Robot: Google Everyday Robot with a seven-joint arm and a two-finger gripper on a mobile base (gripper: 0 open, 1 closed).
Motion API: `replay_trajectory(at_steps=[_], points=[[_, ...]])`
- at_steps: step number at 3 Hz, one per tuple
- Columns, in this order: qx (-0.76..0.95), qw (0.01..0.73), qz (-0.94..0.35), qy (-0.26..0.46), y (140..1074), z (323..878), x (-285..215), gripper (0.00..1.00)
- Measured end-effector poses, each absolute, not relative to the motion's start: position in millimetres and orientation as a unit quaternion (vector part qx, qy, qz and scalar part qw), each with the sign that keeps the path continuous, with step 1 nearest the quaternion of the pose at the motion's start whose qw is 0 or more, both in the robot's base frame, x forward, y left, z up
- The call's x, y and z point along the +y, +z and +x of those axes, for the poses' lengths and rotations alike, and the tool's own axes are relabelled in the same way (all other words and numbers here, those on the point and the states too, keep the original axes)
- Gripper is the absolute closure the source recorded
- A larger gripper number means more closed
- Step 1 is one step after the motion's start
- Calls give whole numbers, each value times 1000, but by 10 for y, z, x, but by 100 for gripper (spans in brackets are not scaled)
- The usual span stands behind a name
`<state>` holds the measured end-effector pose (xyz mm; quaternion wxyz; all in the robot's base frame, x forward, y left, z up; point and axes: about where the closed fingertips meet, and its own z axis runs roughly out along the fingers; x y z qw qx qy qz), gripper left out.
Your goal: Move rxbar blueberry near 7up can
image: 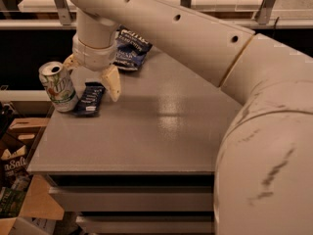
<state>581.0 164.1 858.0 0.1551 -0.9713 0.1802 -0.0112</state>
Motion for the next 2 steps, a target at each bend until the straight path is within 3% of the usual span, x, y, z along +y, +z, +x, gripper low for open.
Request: replay_trajectory(at_steps=[2], points=[[187,145,-971,-19,8540,5888,1578,0]])
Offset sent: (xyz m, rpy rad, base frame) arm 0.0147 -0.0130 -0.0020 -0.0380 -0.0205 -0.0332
